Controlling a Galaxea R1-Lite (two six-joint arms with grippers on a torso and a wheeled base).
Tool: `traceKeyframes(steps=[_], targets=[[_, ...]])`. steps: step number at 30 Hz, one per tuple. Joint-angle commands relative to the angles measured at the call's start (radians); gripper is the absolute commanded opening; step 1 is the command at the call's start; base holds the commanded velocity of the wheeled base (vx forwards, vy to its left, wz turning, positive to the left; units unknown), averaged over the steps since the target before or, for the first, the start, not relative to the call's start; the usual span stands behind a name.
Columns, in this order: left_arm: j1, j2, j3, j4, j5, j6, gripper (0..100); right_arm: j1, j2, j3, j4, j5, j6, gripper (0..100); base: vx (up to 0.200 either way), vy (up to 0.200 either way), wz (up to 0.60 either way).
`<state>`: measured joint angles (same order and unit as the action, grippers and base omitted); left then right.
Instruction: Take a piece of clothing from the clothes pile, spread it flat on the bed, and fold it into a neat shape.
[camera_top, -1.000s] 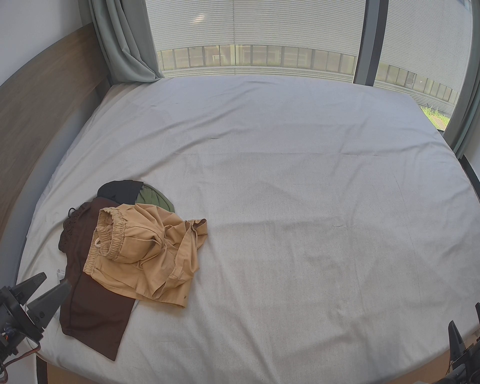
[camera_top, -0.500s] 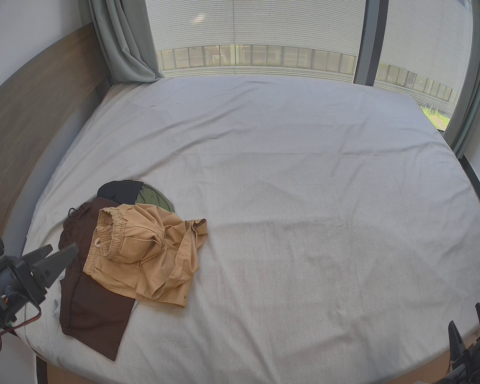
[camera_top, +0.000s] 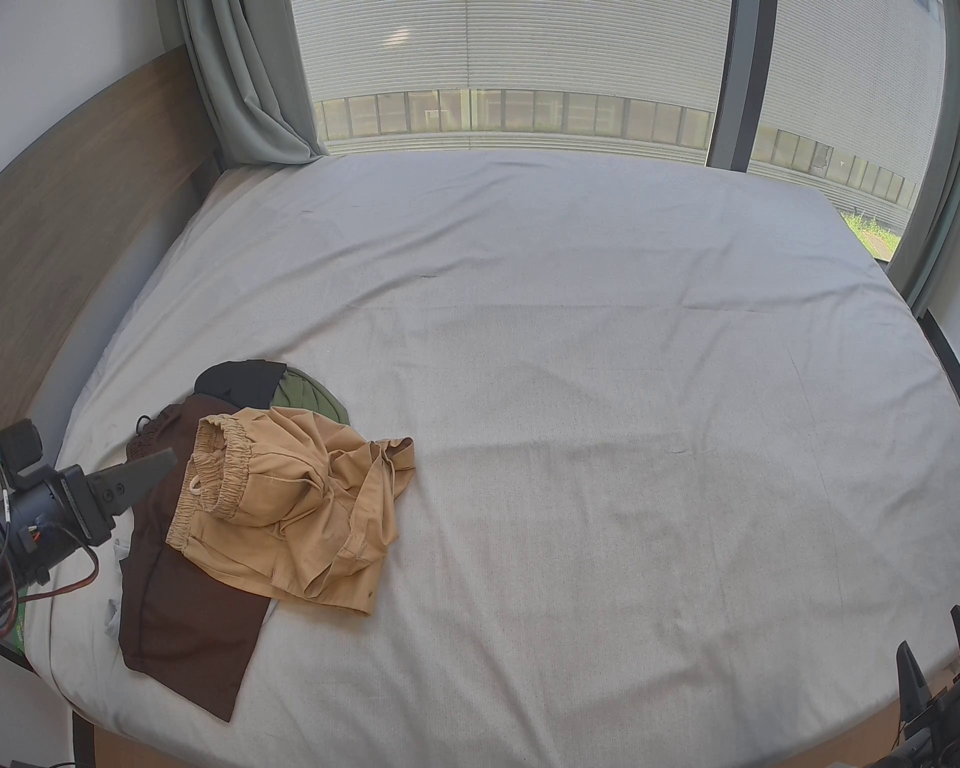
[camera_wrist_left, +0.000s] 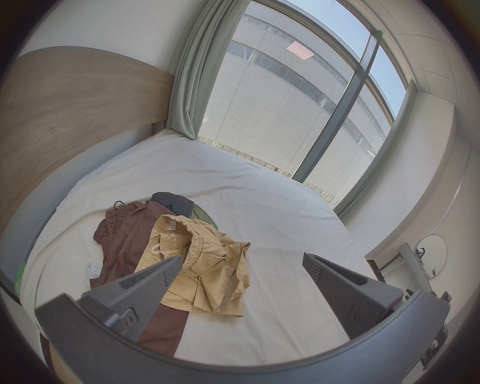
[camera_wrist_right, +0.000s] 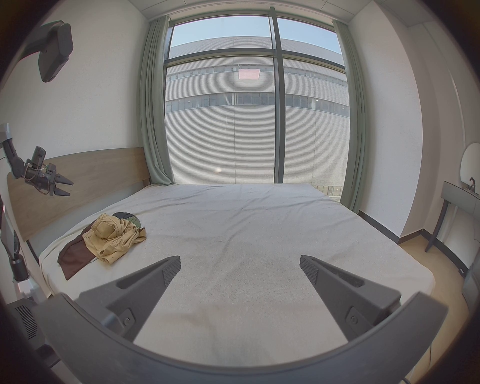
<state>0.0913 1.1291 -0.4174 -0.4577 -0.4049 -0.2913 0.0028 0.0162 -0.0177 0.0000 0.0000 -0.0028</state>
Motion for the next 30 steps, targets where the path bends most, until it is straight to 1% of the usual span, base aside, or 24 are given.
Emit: traceKeyframes(steps=[1, 9, 11, 15, 17, 21, 25, 30], targets=[[0.022, 0.107, -0.043, -0.006, -0.015, 0.012, 100, 0.000, -0.004, 0.016, 0.000, 0.000, 0.000, 100, 0.000, 0.000, 0.00], [0.025, 0.242, -0.101, -0.016, -0.032, 0.014, 100, 0.002, -0.004, 0.016, 0.000, 0.002, 0.000, 100, 0.000, 0.000, 0.00], [0.027, 0.273, -0.106, -0.033, -0.032, 0.014, 100, 0.002, -0.004, 0.016, 0.000, 0.002, 0.000, 100, 0.000, 0.000, 0.00], [0.025, 0.354, -0.106, -0.125, -0.034, 0.018, 100, 0.002, -0.004, 0.016, -0.002, 0.002, 0.000, 100, 0.000, 0.000, 0.00], [0.027, 0.394, -0.107, -0.161, -0.038, 0.043, 100, 0.002, -0.004, 0.016, 0.000, 0.002, 0.000, 100, 0.000, 0.000, 0.00], [0.028, 0.454, -0.116, -0.196, -0.040, 0.077, 100, 0.002, -0.004, 0.016, 0.000, 0.002, 0.000, 100, 0.000, 0.000, 0.00], [0.027, 0.497, -0.127, -0.226, -0.043, 0.077, 100, 0.002, -0.004, 0.016, 0.000, 0.002, 0.000, 100, 0.000, 0.000, 0.00], [0.028, 0.549, -0.162, -0.234, -0.071, 0.078, 100, 0.002, -0.004, 0.016, -0.002, 0.002, 0.000, 100, 0.000, 0.000, 0.00]])
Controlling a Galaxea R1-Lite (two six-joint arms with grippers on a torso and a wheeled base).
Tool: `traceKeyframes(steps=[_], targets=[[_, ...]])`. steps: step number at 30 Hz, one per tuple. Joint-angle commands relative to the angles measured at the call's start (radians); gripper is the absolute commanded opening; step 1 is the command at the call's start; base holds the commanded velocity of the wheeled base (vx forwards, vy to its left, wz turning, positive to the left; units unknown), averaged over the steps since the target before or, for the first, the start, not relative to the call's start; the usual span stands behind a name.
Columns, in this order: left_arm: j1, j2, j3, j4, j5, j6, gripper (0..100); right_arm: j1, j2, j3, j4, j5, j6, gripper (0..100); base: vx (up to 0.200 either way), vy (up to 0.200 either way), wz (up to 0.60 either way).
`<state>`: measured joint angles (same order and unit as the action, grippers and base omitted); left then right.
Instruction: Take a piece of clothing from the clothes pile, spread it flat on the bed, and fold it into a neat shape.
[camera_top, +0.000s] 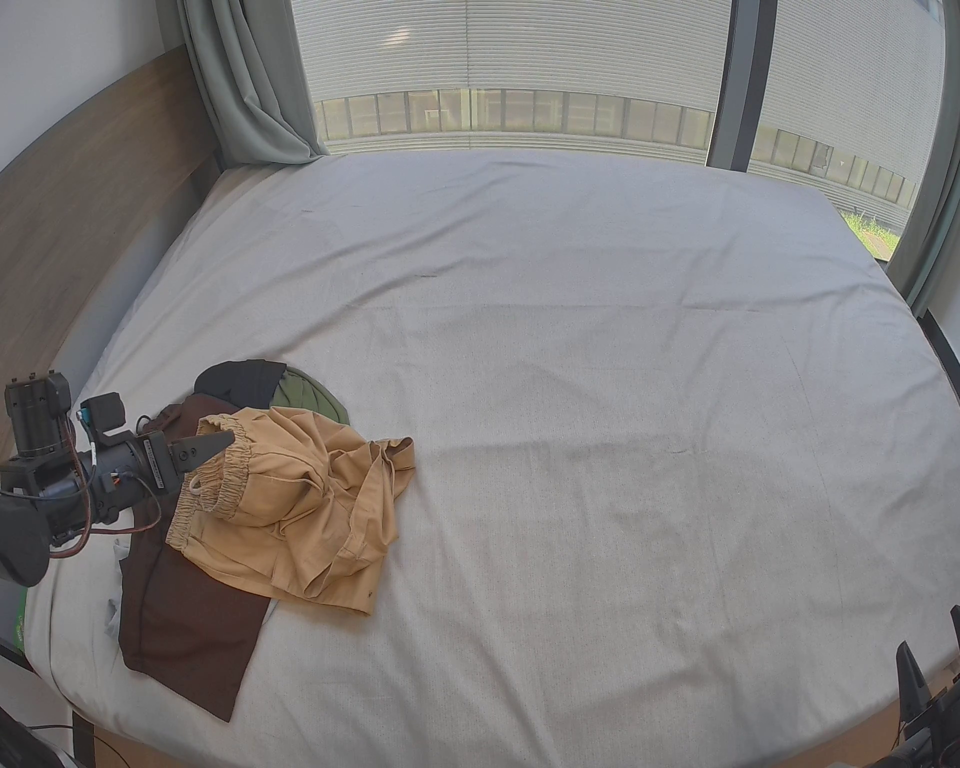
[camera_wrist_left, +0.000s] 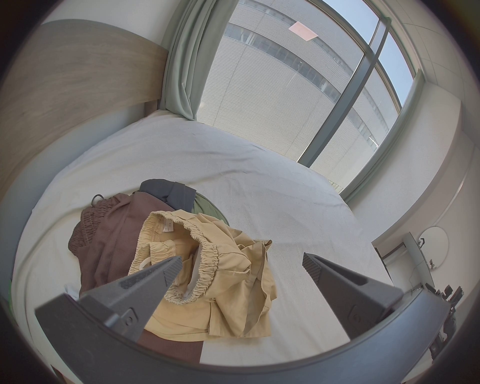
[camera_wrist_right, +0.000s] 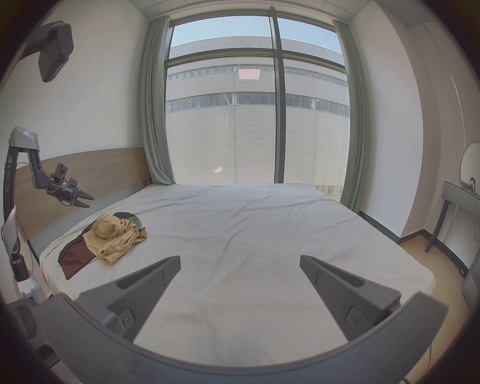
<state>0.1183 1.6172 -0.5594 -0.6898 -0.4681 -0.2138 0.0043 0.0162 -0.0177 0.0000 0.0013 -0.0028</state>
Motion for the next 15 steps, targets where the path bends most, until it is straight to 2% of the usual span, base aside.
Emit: traceKeyframes(steps=[1, 10, 15], targets=[[0.001, 0.066, -0.022, -0.002, -0.007, 0.001, 100, 0.000, -0.004, 0.016, 0.000, 0.000, 0.000, 100, 0.000, 0.000, 0.00], [0.003, 0.145, -0.056, -0.004, -0.026, 0.088, 100, 0.000, -0.004, 0.016, -0.002, 0.000, -0.002, 100, 0.000, 0.000, 0.00], [0.001, 0.164, -0.088, -0.002, -0.027, 0.094, 100, 0.000, -0.004, 0.016, -0.002, 0.002, -0.002, 100, 0.000, 0.000, 0.00]])
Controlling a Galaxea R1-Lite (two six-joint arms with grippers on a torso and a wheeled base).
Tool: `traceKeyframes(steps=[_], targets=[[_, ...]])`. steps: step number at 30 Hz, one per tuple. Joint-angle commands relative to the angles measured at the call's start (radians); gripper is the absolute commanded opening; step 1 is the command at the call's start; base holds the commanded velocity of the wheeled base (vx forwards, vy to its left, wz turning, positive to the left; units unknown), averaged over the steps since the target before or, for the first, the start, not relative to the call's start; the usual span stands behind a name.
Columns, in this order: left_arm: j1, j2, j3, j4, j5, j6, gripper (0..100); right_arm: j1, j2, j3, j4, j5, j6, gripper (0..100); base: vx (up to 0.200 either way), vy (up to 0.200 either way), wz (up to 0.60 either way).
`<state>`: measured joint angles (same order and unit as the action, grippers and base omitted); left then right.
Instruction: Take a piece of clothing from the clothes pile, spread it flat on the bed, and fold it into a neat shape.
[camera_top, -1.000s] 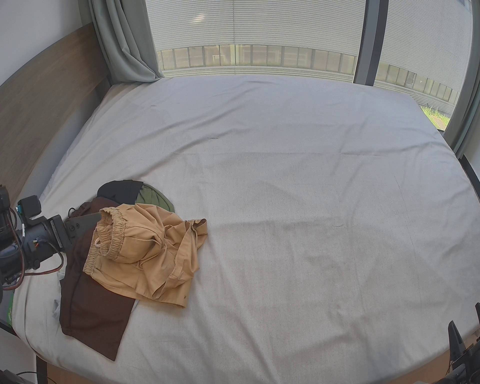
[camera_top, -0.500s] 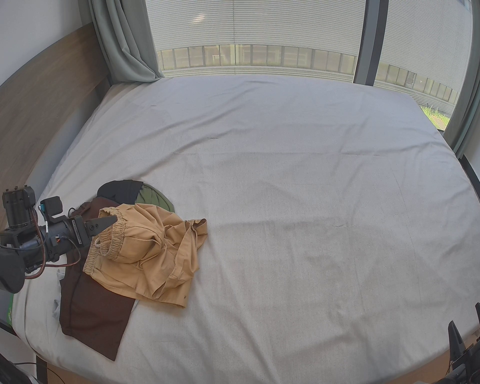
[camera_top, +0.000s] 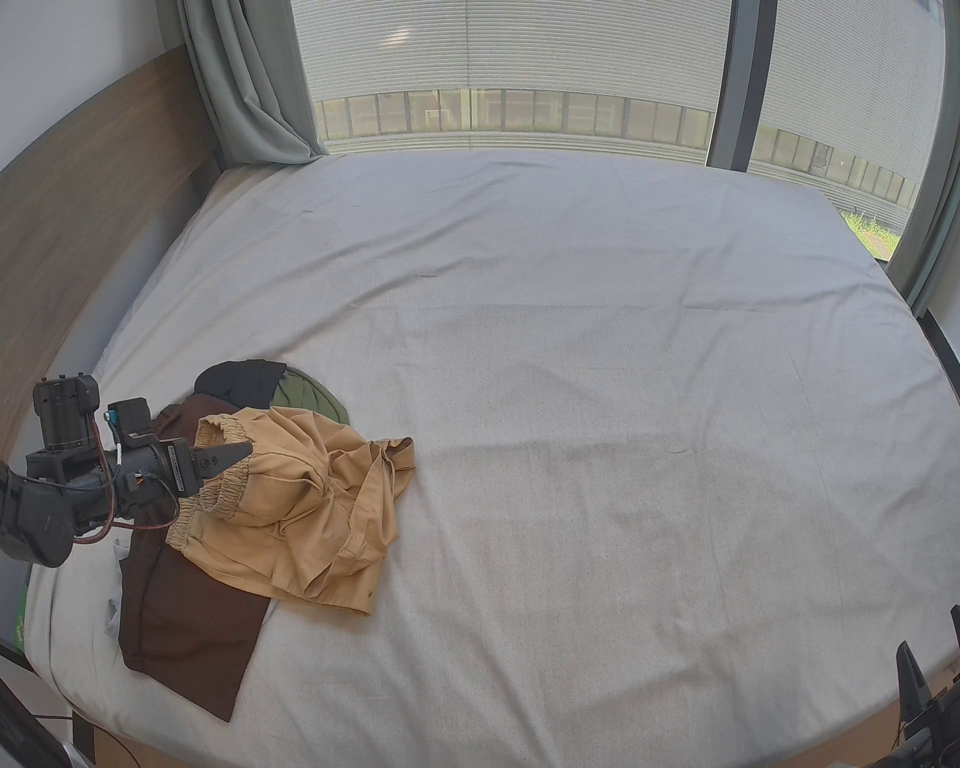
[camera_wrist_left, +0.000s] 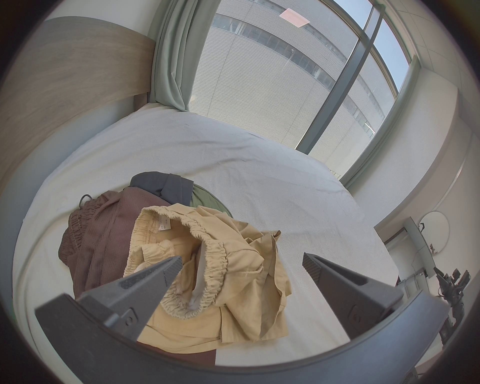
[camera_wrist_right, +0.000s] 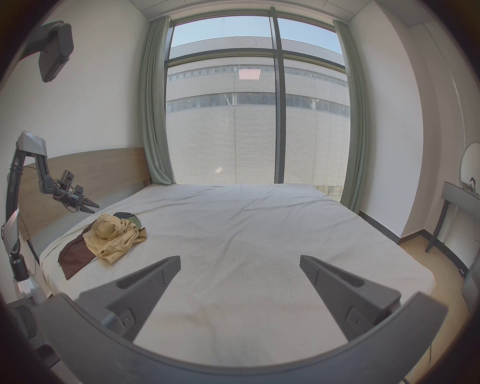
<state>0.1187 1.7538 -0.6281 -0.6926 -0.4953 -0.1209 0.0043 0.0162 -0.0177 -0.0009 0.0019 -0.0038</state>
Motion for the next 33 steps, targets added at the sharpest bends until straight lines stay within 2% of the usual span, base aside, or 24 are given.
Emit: traceKeyframes(steps=[1, 6, 12, 33], targets=[[0.001, 0.038, -0.025, 0.001, 0.000, 0.001, 100, 0.000, -0.004, 0.016, -0.001, 0.001, -0.001, 100, 0.000, 0.000, 0.00], [0.001, 0.079, -0.059, 0.001, -0.008, 0.003, 100, 0.000, -0.004, 0.016, -0.001, 0.001, -0.001, 100, 0.000, 0.000, 0.00], [-0.004, 0.101, -0.061, -0.007, -0.057, 0.015, 100, -0.001, -0.004, 0.016, -0.001, 0.001, -0.001, 100, 0.000, 0.000, 0.00], [-0.050, 0.167, -0.097, -0.008, -0.085, 0.027, 100, -0.001, -0.004, 0.016, -0.001, 0.001, -0.001, 100, 0.000, 0.000, 0.00]])
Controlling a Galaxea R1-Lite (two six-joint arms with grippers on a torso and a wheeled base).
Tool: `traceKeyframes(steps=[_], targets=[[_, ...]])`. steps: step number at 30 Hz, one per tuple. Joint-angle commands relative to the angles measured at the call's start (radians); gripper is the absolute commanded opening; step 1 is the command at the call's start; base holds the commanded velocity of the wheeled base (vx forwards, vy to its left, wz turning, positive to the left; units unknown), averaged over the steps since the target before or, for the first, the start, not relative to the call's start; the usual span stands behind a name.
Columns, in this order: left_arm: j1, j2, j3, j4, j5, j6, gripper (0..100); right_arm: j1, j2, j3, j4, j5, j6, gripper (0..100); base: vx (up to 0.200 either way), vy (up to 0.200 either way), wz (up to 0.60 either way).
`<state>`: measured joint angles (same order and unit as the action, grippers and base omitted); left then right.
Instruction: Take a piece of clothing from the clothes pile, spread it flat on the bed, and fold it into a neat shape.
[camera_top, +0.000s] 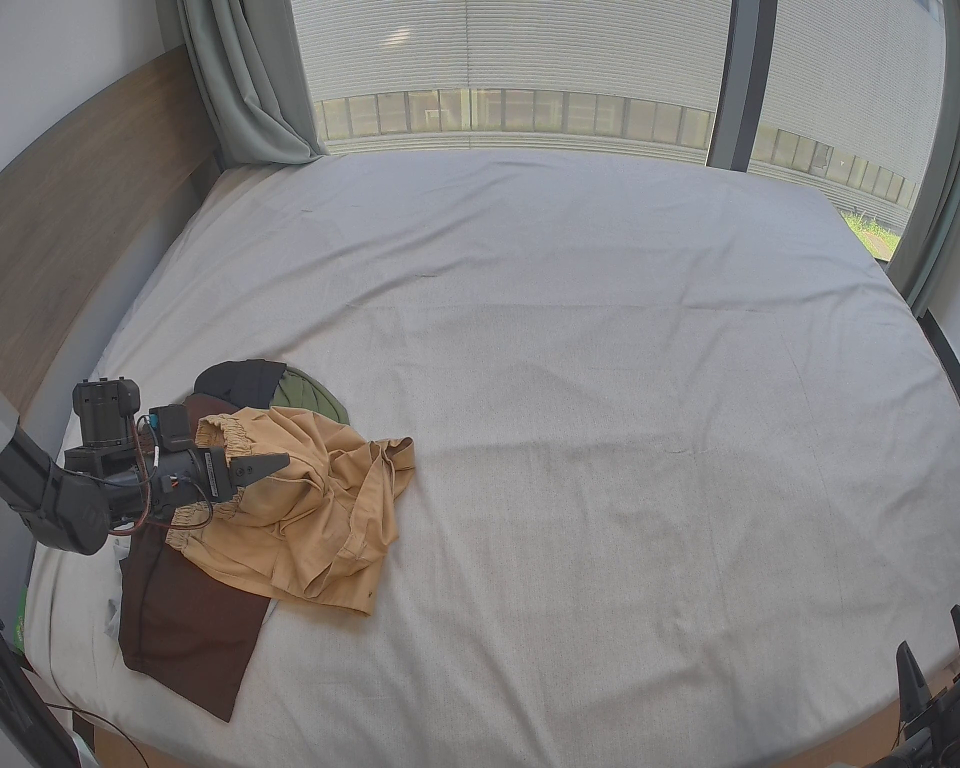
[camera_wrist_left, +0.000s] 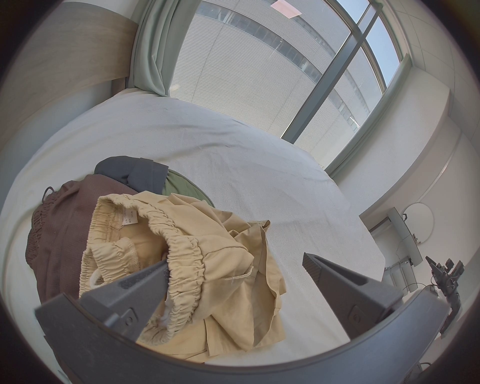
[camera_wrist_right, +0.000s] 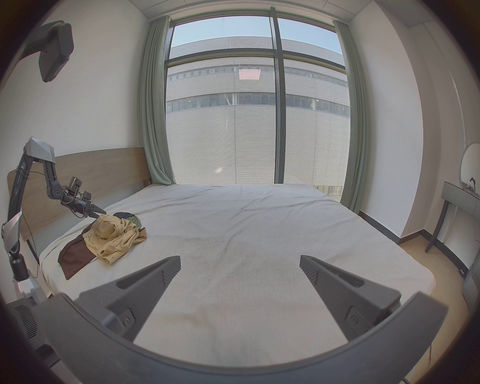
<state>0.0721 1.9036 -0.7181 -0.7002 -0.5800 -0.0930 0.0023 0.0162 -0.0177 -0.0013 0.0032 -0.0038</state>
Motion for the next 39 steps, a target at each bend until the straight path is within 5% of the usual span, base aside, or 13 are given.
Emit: traceKeyframes(steps=[1, 19, 20, 39], targets=[[-0.005, 0.022, -0.011, -0.002, 0.000, -0.001, 100, 0.001, -0.004, 0.016, 0.000, 0.001, -0.001, 100, 0.000, 0.000, 0.00], [-0.022, 0.055, -0.027, -0.002, 0.000, -0.001, 100, 0.002, -0.004, 0.016, 0.000, 0.001, -0.001, 100, 0.000, 0.000, 0.00], [-0.022, 0.055, -0.034, -0.002, 0.000, -0.001, 0, 0.002, -0.004, 0.016, 0.000, 0.001, -0.001, 100, 0.000, 0.000, 0.00], [-0.009, 0.025, -0.017, -0.001, -0.035, -0.050, 0, 0.001, -0.005, 0.016, 0.000, 0.000, 0.001, 100, 0.000, 0.000, 0.00]])
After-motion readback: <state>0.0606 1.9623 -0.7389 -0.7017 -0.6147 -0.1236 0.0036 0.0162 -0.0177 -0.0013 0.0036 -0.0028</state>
